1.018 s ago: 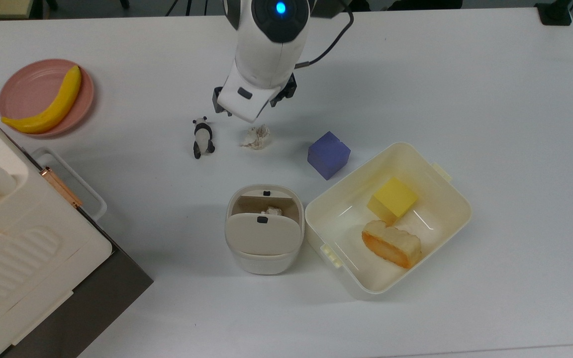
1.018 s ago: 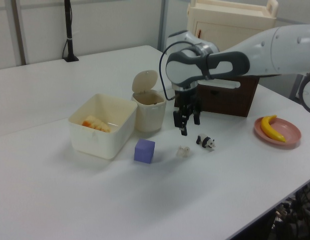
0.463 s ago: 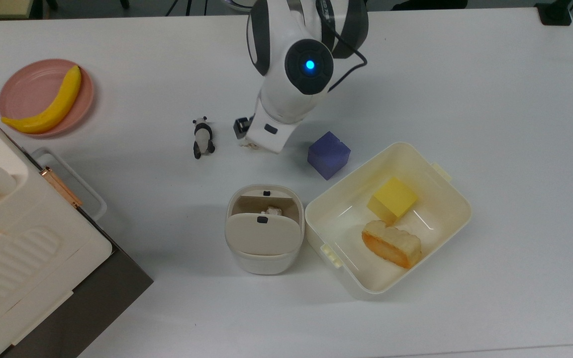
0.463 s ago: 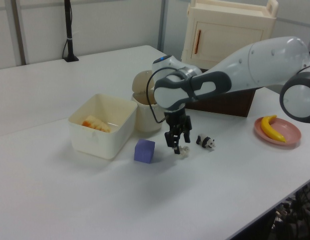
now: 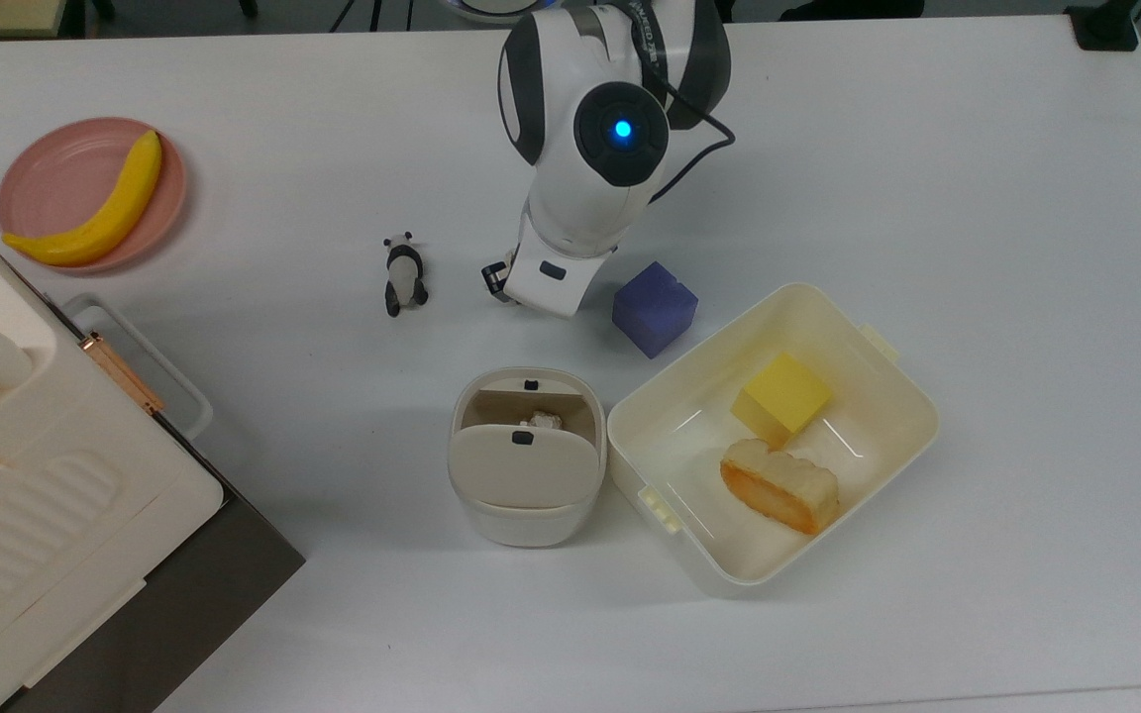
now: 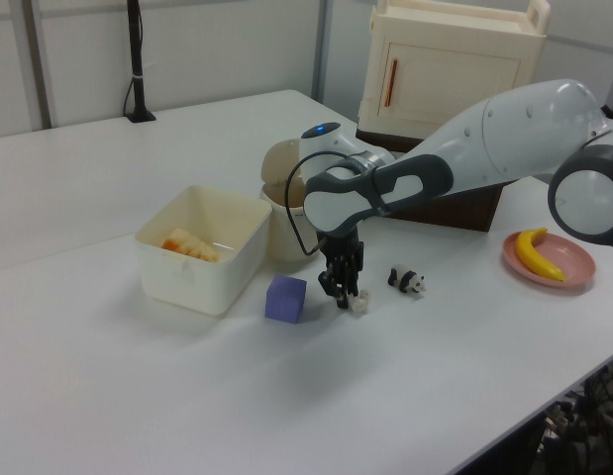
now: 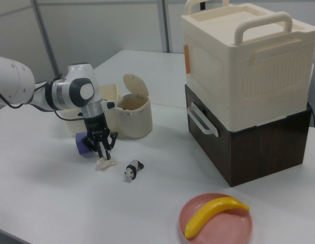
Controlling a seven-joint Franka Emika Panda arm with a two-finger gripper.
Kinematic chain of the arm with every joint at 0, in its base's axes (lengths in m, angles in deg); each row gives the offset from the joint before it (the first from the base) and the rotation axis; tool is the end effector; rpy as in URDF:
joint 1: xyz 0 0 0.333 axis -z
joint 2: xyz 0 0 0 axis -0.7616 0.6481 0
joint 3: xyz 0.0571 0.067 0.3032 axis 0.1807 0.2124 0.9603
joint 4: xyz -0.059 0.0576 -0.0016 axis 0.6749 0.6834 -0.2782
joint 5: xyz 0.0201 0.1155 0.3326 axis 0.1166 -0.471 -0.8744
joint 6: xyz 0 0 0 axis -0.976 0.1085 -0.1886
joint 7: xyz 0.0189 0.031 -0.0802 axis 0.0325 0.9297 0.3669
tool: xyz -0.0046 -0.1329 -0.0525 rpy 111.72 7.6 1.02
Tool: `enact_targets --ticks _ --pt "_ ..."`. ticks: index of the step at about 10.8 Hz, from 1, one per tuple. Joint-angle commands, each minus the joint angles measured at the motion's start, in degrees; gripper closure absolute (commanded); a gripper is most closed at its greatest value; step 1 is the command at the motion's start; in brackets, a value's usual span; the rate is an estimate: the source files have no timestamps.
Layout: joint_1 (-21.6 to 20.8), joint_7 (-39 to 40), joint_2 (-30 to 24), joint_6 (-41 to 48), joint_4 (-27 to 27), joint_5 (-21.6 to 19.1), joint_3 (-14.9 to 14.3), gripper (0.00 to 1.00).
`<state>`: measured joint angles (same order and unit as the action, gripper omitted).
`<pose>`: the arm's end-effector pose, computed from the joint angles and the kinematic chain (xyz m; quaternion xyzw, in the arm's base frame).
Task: Grab it up and put it in the trash
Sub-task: 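Lower the gripper and close it on the white crumpled paper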
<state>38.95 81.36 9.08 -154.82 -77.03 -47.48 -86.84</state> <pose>0.5885 0.0843 0.2945 0.9656 0.2247 -0.1029 0.0806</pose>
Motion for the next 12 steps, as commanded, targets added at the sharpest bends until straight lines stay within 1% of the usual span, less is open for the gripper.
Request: enact_targets --ticks 1,3,4,5,6,8,9,10,11,12 --pt "0.7 4.2 -4.6 3.2 0.3 0.0 -0.5 1.00" --pt "0.9 4.2 -5.1 4.7 4.1 -1.5 -0.6 1.00" --pt "0.8 3.9 -5.1 4.9 4.4 -1.5 -0.7 1.00" --pt "0.7 3.5 -5.1 4.8 3.9 -1.4 -0.8 0.51" --pt "0.9 2.3 -4.9 4.9 3.3 -1.4 -0.8 0.01" --pt "1.1 -0.8 -5.1 4.0 -0.3 -1.6 -0.8 0.00" --pt "1.5 -0.8 -5.2 2.8 -1.6 -1.7 -0.8 0.00" --pt "1.5 -0.2 -5.9 -0.2 -4.7 -1.7 -0.8 0.00" --pt "1.4 0.5 -7.6 -4.2 -9.3 -1.6 -0.8 0.00" --pt "1.4 0.5 -9.1 -8.1 -12.3 -1.7 -0.8 0.00"
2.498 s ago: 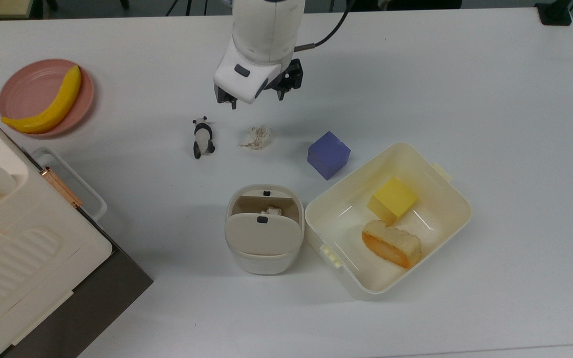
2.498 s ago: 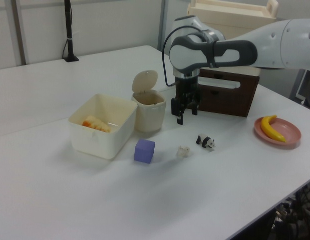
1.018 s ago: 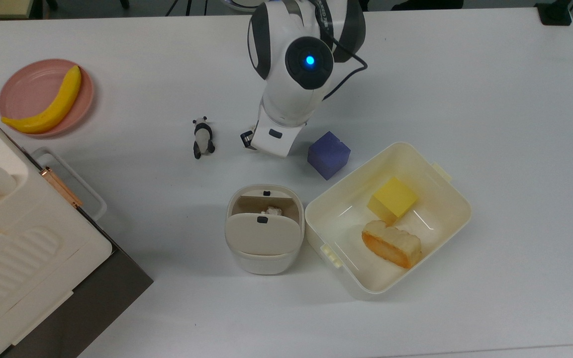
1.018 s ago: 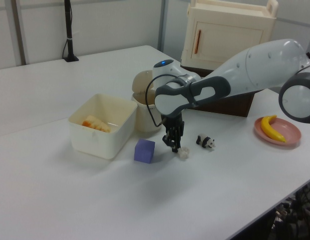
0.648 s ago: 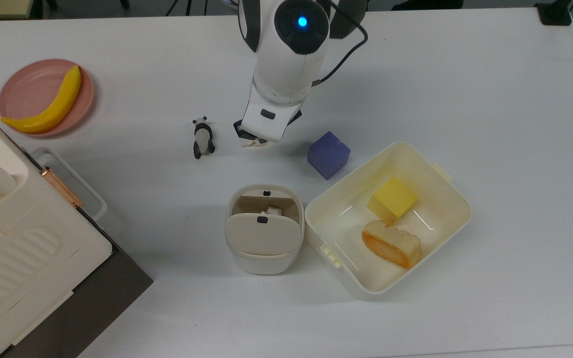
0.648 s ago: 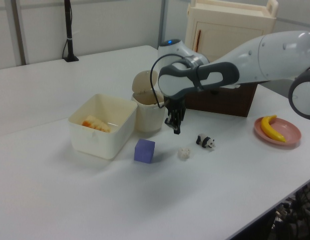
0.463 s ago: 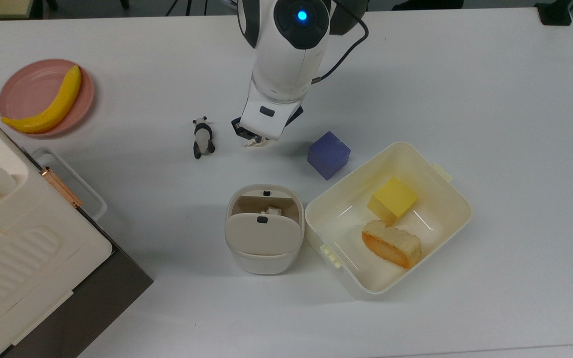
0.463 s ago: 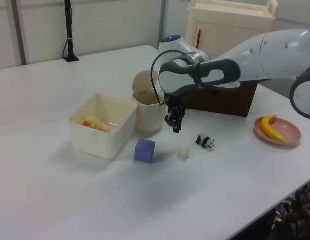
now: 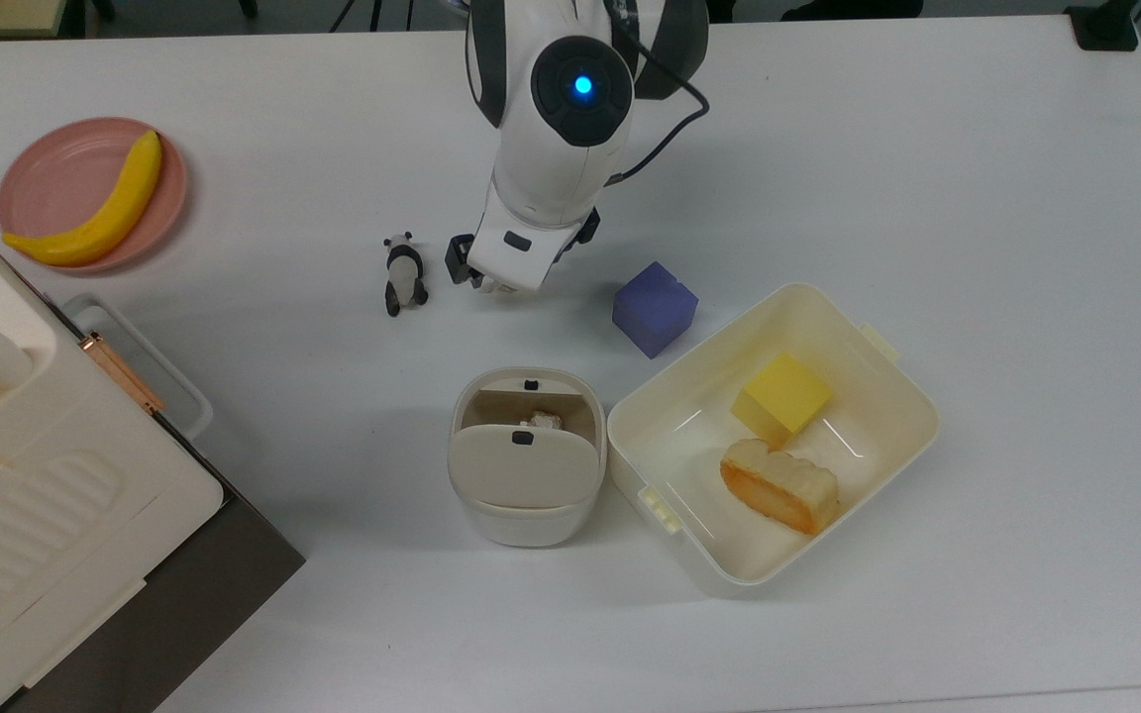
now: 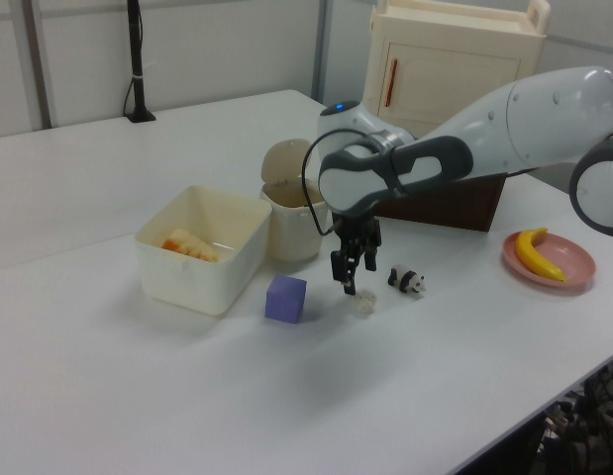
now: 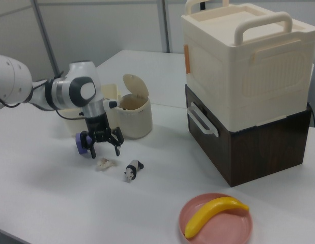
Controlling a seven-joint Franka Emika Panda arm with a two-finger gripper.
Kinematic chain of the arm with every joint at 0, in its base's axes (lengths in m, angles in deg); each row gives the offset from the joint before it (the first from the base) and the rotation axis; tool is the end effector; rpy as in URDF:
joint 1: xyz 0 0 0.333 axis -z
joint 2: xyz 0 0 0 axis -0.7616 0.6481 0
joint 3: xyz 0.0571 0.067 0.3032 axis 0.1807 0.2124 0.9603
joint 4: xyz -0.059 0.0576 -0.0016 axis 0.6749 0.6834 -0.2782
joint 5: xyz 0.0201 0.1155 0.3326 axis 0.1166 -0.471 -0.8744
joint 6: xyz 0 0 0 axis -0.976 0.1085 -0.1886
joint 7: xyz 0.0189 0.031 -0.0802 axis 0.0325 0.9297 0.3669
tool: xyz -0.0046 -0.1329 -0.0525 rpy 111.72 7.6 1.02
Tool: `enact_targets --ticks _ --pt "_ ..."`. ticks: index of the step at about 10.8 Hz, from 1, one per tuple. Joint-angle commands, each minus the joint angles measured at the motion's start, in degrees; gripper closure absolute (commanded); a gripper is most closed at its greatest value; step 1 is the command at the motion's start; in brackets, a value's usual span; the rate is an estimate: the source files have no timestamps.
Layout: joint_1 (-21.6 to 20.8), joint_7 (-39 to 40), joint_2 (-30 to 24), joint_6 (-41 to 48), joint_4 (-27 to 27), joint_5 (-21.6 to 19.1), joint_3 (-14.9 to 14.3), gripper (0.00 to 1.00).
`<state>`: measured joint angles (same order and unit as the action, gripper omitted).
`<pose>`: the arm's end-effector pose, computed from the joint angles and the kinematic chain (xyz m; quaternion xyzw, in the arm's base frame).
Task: Grab it up and put it in the trash
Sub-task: 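Lower the gripper and close it on the white crumpled paper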
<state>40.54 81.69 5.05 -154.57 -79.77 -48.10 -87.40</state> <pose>0.5788 0.0617 0.3170 0.9709 0.2059 -0.0955 0.0758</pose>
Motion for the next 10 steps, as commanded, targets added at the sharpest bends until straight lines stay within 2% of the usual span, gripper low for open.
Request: enact_targets --ticks 1,3,4,5,6,8,10 --pt "-0.6 0.2 -5.2 -9.3 -10.9 -1.0 -0.3 0.00" --pt "-2.1 -1.0 -4.6 -11.8 -12.8 -1.0 -0.2 0.00" --pt "-2.4 -1.8 -4.6 -13.5 -13.4 -1.0 -0.2 0.25" --pt "-2.3 -1.5 -4.8 -13.1 -13.1 -1.0 -0.2 0.82" --pt "-1.9 -1.5 -5.2 -13.1 -12.7 -1.0 -0.2 1.00" --pt "-1.6 -1.4 -5.4 -11.1 -10.2 -0.9 -0.2 1.00" --pt "-1.1 -1.2 -5.3 -6.9 -5.0 -1.0 -0.3 1.00"
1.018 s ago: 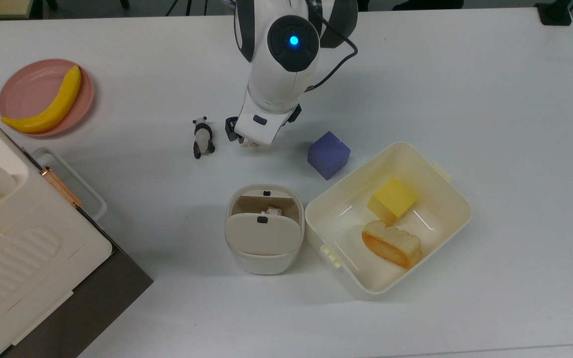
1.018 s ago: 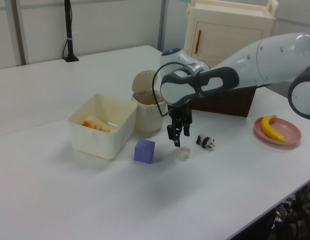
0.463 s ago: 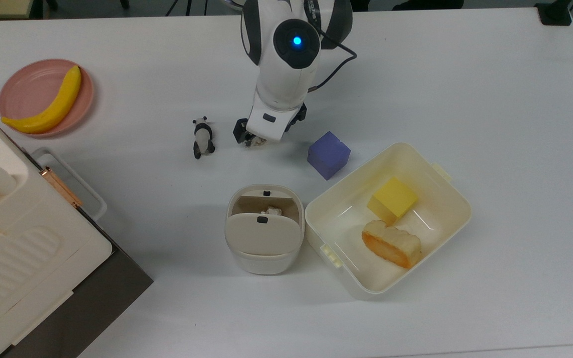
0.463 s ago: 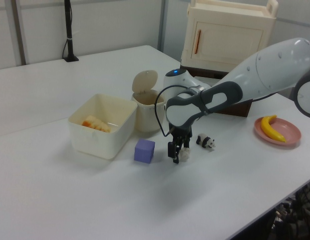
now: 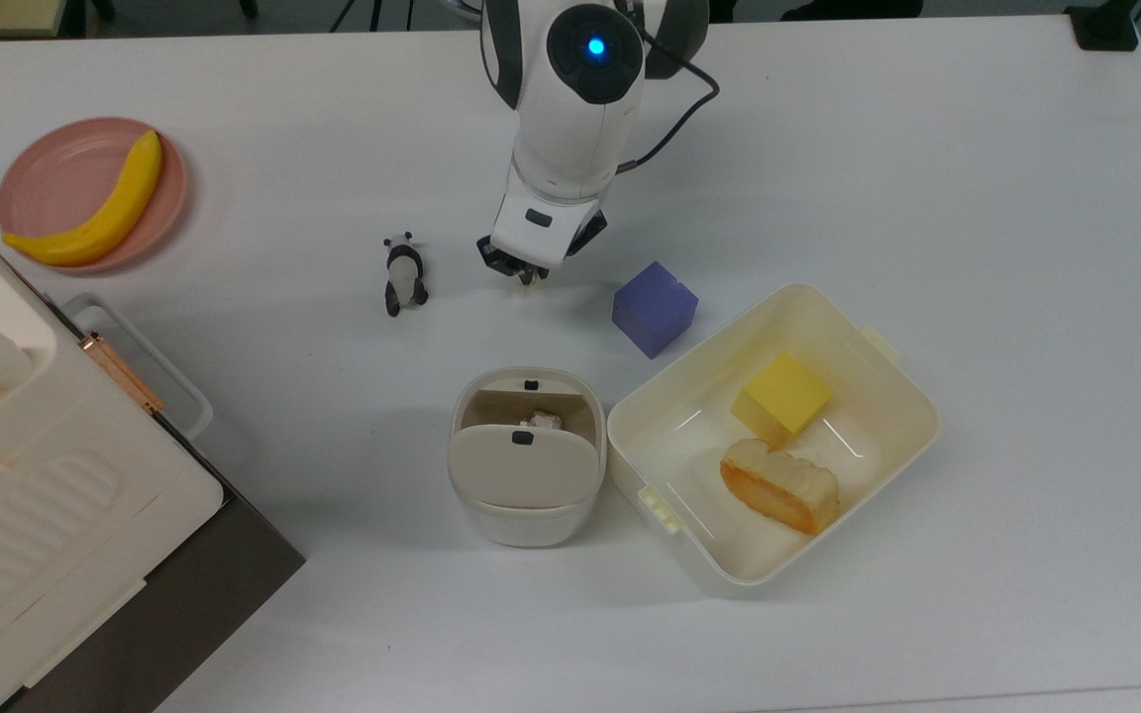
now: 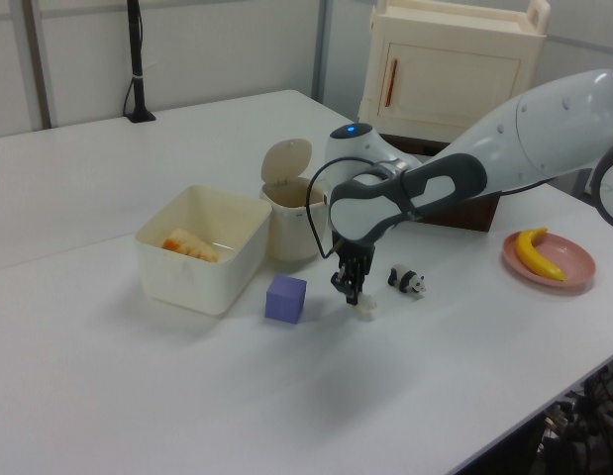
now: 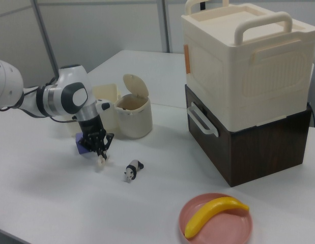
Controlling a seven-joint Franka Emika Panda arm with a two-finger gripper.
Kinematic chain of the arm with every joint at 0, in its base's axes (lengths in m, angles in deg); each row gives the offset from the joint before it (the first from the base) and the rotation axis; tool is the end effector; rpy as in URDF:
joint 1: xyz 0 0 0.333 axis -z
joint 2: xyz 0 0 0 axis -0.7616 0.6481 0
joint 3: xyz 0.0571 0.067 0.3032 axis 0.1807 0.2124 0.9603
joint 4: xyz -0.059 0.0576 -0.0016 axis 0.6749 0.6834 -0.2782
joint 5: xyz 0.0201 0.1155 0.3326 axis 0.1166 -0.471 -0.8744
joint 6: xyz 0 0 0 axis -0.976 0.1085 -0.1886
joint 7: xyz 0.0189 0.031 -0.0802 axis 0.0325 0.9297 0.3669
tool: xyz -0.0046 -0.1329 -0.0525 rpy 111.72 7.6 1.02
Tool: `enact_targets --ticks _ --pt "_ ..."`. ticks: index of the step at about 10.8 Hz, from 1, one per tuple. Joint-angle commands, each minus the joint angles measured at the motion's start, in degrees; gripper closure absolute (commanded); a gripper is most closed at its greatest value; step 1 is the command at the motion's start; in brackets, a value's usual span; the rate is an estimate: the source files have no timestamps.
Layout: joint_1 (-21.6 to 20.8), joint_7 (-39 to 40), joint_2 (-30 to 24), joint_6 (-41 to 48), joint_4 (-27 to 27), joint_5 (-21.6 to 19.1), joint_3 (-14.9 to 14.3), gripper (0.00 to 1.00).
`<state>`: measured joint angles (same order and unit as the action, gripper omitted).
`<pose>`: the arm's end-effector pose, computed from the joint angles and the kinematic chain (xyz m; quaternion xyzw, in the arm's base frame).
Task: Grab it up and put it in the trash
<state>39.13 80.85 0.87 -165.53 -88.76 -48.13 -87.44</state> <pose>0.5615 0.0775 0.3099 0.9719 0.2206 -0.0406 0.0711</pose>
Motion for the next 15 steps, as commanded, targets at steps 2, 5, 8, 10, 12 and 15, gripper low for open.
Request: enact_targets --ticks 2,5,8,10,12,15 --pt "1.4 -0.4 -0.6 4.8 9.0 -2.5 -0.2 1.00" --pt "2.9 -1.1 2.0 4.2 20.1 -7.7 -0.3 1.00" --pt "3.9 -5.6 4.7 -5.8 22.7 -8.2 -0.5 1.00" --pt "3.6 -9.8 7.3 -11.1 22.8 -6.7 -0.5 1.00" --pt "3.3 -18.7 8.9 -16.9 22.9 -3.9 -0.4 0.94" --pt "3.2 -27.1 9.2 -19.5 22.9 -2.1 -0.4 0.00"
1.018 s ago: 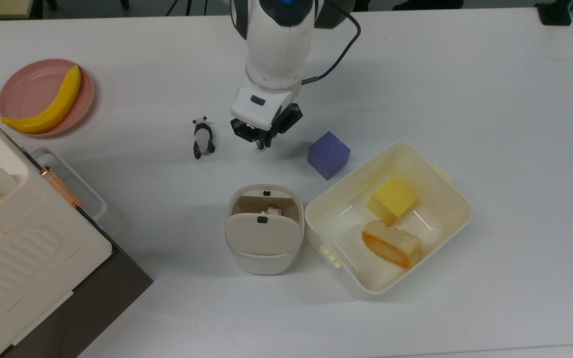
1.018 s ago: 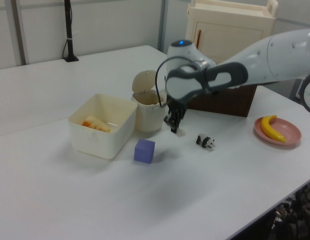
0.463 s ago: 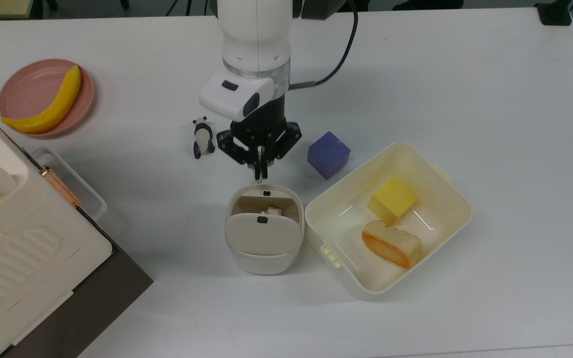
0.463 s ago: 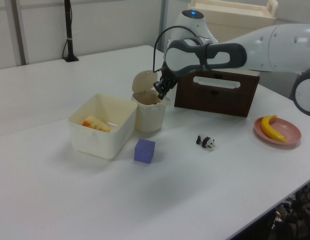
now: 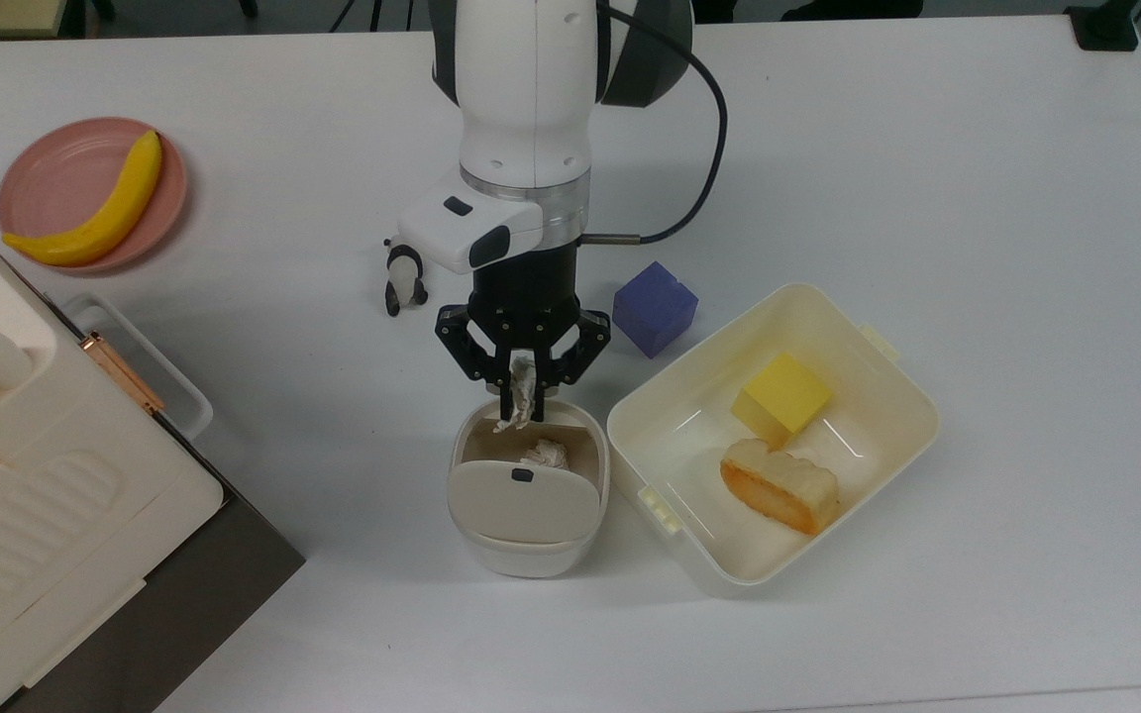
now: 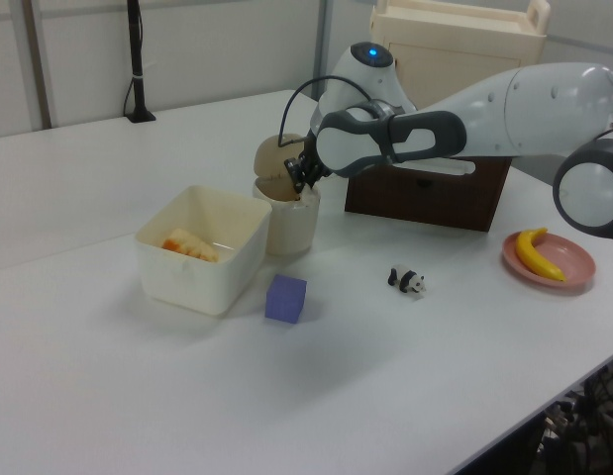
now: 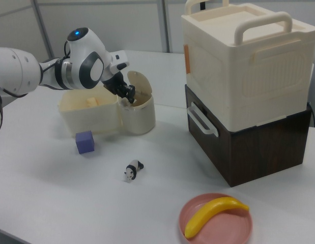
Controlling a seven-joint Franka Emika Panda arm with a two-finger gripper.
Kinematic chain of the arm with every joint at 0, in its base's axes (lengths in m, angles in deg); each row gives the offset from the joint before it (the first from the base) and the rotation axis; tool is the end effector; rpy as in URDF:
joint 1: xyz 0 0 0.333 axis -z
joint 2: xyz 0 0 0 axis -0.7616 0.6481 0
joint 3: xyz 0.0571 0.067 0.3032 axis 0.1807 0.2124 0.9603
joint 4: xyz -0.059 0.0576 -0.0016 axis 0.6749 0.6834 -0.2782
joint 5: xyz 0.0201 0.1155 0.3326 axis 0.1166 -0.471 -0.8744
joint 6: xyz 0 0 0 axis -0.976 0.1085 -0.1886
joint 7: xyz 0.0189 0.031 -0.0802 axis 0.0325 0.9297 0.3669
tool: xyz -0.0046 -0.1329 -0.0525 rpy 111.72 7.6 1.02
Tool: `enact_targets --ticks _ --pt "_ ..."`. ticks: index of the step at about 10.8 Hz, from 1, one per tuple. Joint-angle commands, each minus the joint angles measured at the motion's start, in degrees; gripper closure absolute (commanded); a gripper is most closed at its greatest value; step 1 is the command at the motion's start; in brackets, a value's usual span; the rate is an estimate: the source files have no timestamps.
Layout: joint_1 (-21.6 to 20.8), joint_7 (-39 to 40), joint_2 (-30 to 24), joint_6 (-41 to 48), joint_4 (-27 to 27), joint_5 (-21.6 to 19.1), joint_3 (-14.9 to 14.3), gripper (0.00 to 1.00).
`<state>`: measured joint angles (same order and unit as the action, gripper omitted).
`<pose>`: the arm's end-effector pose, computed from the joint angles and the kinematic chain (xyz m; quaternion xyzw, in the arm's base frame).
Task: Grab it up and put it in the trash
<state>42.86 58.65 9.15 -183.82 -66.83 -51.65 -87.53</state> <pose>0.6958 0.0639 0.4241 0.9703 -0.0168 0.2408 0.0128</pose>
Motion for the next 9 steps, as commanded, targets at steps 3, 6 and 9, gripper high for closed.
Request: enact_targets --ticks 3,6,9 --pt "-0.6 -5.0 0.8 -1.2 1.0 0.8 -0.3 0.00" --pt "-0.7 -5.1 0.8 -1.1 1.0 0.7 -0.3 0.00" --pt "-0.7 -5.0 0.5 -0.7 0.9 0.6 -0.3 0.00"
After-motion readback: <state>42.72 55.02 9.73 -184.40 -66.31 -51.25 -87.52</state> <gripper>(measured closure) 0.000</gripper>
